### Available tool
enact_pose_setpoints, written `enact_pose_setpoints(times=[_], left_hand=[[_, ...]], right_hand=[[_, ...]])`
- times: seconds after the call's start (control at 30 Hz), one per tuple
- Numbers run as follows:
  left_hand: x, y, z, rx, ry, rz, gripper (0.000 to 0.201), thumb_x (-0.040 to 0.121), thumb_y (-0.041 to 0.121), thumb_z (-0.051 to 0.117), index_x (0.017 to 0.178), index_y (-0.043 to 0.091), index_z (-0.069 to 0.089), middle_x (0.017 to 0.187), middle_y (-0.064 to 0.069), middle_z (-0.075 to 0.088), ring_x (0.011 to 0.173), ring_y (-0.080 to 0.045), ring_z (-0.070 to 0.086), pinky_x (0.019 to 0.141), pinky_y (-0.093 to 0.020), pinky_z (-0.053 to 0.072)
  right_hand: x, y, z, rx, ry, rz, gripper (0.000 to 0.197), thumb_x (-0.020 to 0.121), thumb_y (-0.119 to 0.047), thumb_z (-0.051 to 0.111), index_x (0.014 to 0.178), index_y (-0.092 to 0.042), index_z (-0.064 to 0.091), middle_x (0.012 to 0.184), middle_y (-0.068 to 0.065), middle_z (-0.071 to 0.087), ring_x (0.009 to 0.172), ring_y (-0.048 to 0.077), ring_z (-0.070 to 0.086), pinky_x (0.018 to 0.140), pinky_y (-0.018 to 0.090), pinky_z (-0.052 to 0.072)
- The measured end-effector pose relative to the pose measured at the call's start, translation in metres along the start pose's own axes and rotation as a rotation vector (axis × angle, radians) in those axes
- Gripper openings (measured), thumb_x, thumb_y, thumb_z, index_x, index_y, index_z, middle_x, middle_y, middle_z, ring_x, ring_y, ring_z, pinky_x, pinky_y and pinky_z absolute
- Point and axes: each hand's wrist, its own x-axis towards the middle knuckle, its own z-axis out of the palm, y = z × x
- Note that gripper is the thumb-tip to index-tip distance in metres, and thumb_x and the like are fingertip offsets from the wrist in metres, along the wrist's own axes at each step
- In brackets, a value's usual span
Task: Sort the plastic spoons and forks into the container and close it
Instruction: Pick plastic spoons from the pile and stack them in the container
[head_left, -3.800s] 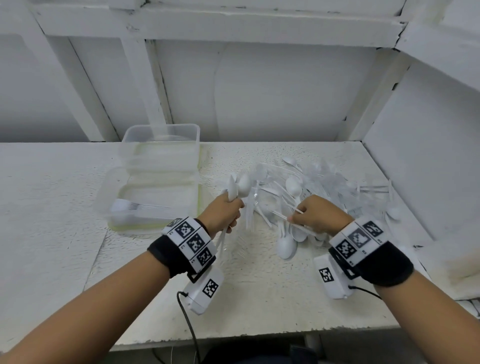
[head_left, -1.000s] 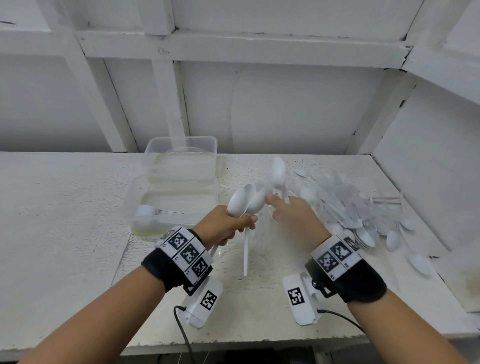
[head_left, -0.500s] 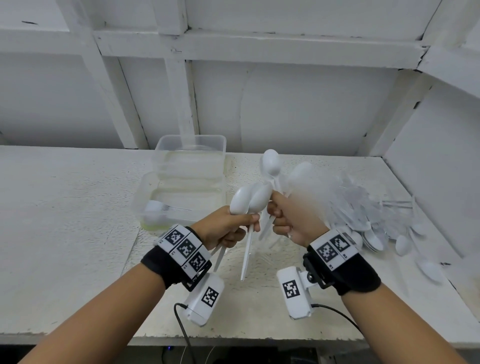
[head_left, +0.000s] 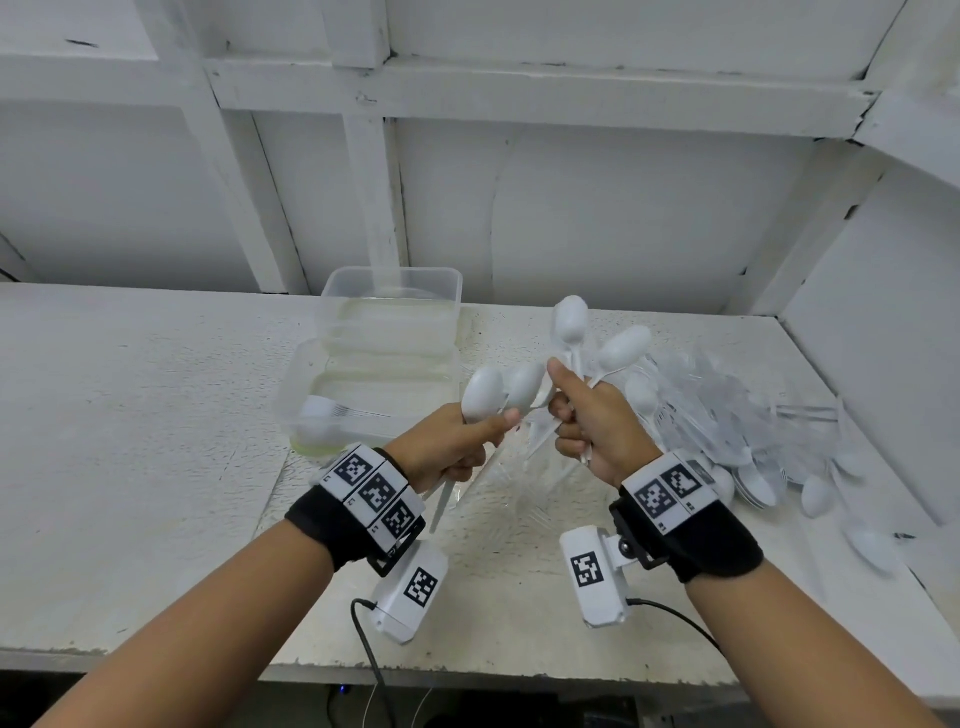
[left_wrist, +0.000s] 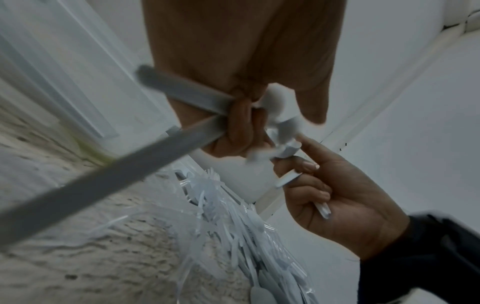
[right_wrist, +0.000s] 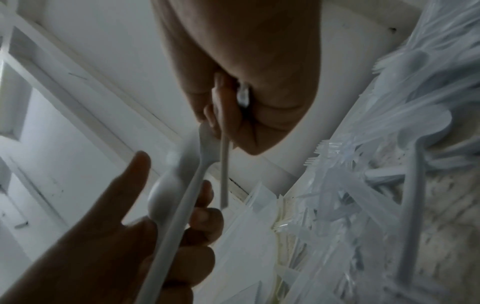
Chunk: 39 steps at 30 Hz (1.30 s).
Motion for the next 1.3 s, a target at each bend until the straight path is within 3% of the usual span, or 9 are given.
enact_pose_setpoints(times=[0.1,0.2,0.37,0.5,0.73,0.87,1.03,1.2,1.3], left_hand=[[0.004,0.0,0.001,0.001,0.056,-0.031,0.058,0.087,0.064,0.025,0.092,0.017,0.059,0.074,0.004,0.046,0.052,-0.007,0.031,0.045,-0.018,0.026],[0.007,-0.001,0.006,-0.002,0.081,-0.054,0.069,0.094,0.059,0.006,0.099,0.017,0.061,0.072,0.002,0.045,0.056,-0.01,0.031,0.05,-0.022,0.025],[0.004,0.001,0.012,0.249,0.125,0.048,0.041,0.101,0.029,0.024,0.113,0.006,0.055,0.075,0.002,0.043,0.056,-0.009,0.031,0.051,-0.02,0.025],[0.003,0.0,0.013,0.382,0.161,0.154,0.036,0.1,0.027,0.037,0.103,-0.004,0.055,0.069,0.004,0.04,0.058,-0.008,0.035,0.054,-0.019,0.029],[0.011,-0.003,0.014,0.351,0.31,0.225,0.052,0.099,0.035,0.038,0.085,-0.01,0.061,0.066,-0.006,0.053,0.062,-0.018,0.047,0.064,-0.03,0.038],[0.011,-0.001,0.018,0.202,0.273,0.178,0.04,0.099,0.036,0.035,0.093,0.004,0.059,0.067,-0.002,0.062,0.056,-0.017,0.061,0.053,-0.027,0.046],[0.013,0.0,0.023,0.194,0.288,0.163,0.037,0.1,0.033,0.035,0.079,0.009,0.053,0.056,0.001,0.052,0.04,-0.009,0.047,0.046,-0.024,0.037],[0.015,-0.005,0.027,0.193,0.342,0.126,0.036,0.1,0.033,0.036,0.08,0.007,0.053,0.057,0.001,0.049,0.042,-0.008,0.047,0.045,-0.022,0.036],[0.013,-0.003,0.027,0.192,0.294,0.112,0.038,0.101,0.029,0.033,0.074,0.011,0.051,0.058,-0.001,0.053,0.048,-0.012,0.051,0.049,-0.023,0.041]], right_hand=[[-0.001,0.002,0.001,-0.087,0.023,-0.064,0.026,0.092,-0.035,0.054,0.086,-0.011,0.058,0.05,-0.004,0.036,0.032,0.002,0.024,0.033,0.015,0.02],[-0.003,0.003,0.007,-0.16,0.033,-0.118,0.03,0.093,-0.035,0.054,0.075,-0.011,0.052,0.054,-0.001,0.035,0.034,0.004,0.025,0.034,0.016,0.021],[-0.002,0.002,0.013,-0.248,0.061,-0.153,0.033,0.094,-0.033,0.051,0.068,-0.014,0.05,0.054,0.0,0.036,0.037,0.005,0.026,0.035,0.017,0.022],[-0.001,0.003,0.012,-0.295,0.038,-0.16,0.028,0.095,-0.034,0.049,0.082,-0.011,0.054,0.054,-0.001,0.036,0.038,0.005,0.028,0.037,0.018,0.023],[-0.001,0.006,0.012,-0.355,0.011,-0.165,0.03,0.096,-0.021,0.044,0.066,-0.016,0.043,0.055,0.002,0.036,0.035,0.004,0.027,0.036,0.018,0.022],[-0.005,0.008,0.018,-0.32,-0.004,-0.179,0.042,0.098,-0.036,0.041,0.061,-0.016,0.042,0.051,0.0,0.036,0.035,0.004,0.028,0.036,0.018,0.022],[-0.011,0.011,0.017,-0.298,-0.017,-0.24,0.047,0.097,-0.042,0.038,0.058,-0.016,0.039,0.049,-0.003,0.035,0.034,0.002,0.028,0.036,0.015,0.023],[-0.002,0.019,0.016,-0.574,0.055,-0.435,0.017,0.094,-0.025,0.048,0.101,-0.01,0.052,0.068,-0.006,0.052,0.061,0.003,0.05,0.055,0.013,0.039],[0.001,0.021,0.011,-0.605,0.048,-0.431,0.019,0.094,-0.024,0.044,0.101,-0.007,0.05,0.069,-0.001,0.05,0.063,0.009,0.049,0.059,0.019,0.041]])
